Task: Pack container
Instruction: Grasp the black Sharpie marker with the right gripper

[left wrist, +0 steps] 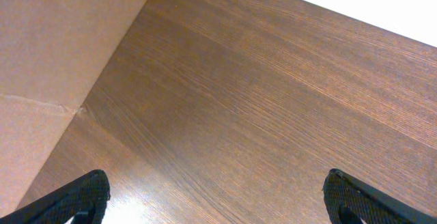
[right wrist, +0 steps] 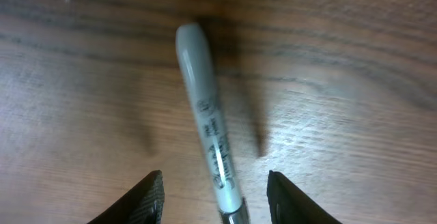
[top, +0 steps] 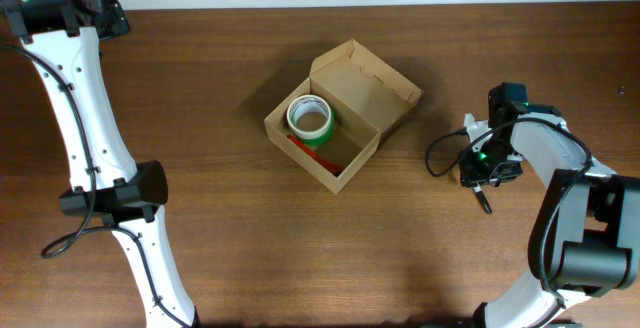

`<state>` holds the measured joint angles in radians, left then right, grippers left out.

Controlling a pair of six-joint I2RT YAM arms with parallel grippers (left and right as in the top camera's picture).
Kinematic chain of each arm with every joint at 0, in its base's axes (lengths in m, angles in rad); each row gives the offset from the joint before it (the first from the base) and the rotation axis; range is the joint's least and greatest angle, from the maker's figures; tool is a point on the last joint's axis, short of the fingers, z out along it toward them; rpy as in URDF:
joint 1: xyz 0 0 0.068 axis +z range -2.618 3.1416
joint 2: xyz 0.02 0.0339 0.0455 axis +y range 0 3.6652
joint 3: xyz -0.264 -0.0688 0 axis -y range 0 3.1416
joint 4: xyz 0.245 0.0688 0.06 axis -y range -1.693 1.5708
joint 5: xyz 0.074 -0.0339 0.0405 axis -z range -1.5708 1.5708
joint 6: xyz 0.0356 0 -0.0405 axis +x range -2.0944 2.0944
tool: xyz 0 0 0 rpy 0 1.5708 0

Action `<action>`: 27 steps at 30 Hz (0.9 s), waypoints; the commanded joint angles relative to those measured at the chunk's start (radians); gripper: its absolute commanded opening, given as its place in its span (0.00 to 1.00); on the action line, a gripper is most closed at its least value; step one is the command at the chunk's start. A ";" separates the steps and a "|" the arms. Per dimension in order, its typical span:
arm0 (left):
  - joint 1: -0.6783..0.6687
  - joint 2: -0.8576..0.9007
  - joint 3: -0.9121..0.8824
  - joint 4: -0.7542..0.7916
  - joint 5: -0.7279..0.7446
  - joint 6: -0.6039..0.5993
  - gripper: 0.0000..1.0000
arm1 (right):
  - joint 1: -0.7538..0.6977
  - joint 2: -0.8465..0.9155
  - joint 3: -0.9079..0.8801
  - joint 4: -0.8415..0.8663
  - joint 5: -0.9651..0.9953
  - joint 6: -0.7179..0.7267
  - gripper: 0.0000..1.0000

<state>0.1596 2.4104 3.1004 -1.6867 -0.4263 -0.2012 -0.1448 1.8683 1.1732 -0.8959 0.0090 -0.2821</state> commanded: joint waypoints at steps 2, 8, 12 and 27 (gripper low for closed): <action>0.007 -0.028 0.008 0.000 -0.004 0.009 1.00 | 0.008 0.000 -0.012 0.019 0.039 0.037 0.29; 0.007 -0.028 0.008 0.000 -0.004 0.009 1.00 | 0.008 0.051 -0.013 0.019 0.043 0.049 0.29; 0.007 -0.028 0.008 0.000 -0.004 0.009 1.00 | 0.009 0.084 -0.012 0.021 0.048 0.055 0.31; 0.007 -0.028 0.008 0.000 -0.004 0.009 1.00 | 0.009 0.085 0.060 -0.032 -0.194 0.098 0.04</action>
<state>0.1596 2.4104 3.1004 -1.6867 -0.4263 -0.2012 -0.1440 1.9251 1.1999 -0.9115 -0.0170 -0.2016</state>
